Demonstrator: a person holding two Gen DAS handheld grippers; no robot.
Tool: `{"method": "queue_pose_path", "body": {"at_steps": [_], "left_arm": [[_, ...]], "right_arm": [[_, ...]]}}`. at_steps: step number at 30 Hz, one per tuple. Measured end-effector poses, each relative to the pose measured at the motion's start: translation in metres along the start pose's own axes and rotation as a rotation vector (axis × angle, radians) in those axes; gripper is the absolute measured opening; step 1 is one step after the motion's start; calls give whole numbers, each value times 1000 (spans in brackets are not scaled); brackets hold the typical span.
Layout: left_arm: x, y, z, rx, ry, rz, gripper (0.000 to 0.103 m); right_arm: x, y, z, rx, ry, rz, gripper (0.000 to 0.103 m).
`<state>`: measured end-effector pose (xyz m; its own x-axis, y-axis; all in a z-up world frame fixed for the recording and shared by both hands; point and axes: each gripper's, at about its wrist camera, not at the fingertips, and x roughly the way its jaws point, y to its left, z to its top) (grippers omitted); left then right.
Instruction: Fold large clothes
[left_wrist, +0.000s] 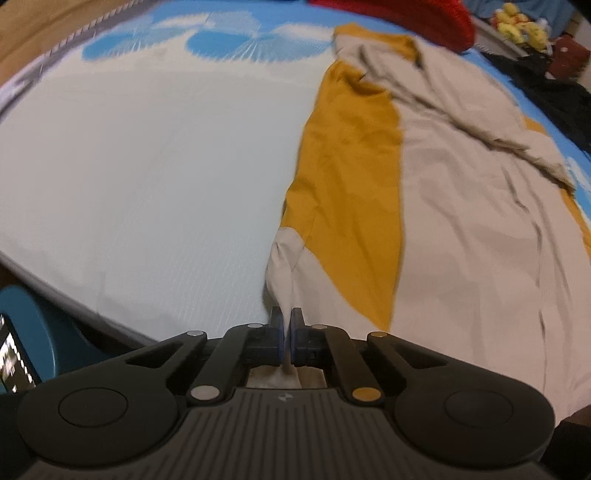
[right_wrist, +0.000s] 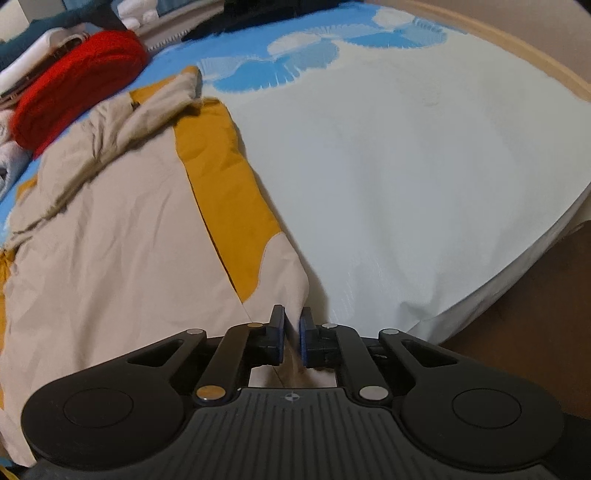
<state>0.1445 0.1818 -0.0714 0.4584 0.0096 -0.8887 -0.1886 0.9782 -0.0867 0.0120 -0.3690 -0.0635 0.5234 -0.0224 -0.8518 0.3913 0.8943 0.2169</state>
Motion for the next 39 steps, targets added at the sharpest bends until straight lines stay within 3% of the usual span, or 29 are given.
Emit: {"method": "queue_pose_path", "body": {"at_steps": [3,9,17,21,28,32,36,39], "left_arm": [[-22,-11,1,56,-61,-20,2],[-87,-25,21,136,-190,-130,1],[-177,-6,48,70,-289,-307,1],[-220,13,35,66,-288,-354,1],[-282,55,-4,22,-298,-428,1],[-277,62,3,-22,-307,-441,1],[-214,55,40,-80,-273,-422,1],[-153,53,80,-167,-223,-432,1]], "right_arm": [[-14,0,4,13,-44,40,4],[-68,9,29,59,-135,205,2],[-150,2,65,65,-260,370,0],[-188,-13,67,68,-303,430,0],[-259,-61,28,81,-368,475,0],[-271,-81,21,143,-393,481,0],[-237,-69,44,133,-386,454,0],[-186,-48,79,131,-354,437,0]]}}
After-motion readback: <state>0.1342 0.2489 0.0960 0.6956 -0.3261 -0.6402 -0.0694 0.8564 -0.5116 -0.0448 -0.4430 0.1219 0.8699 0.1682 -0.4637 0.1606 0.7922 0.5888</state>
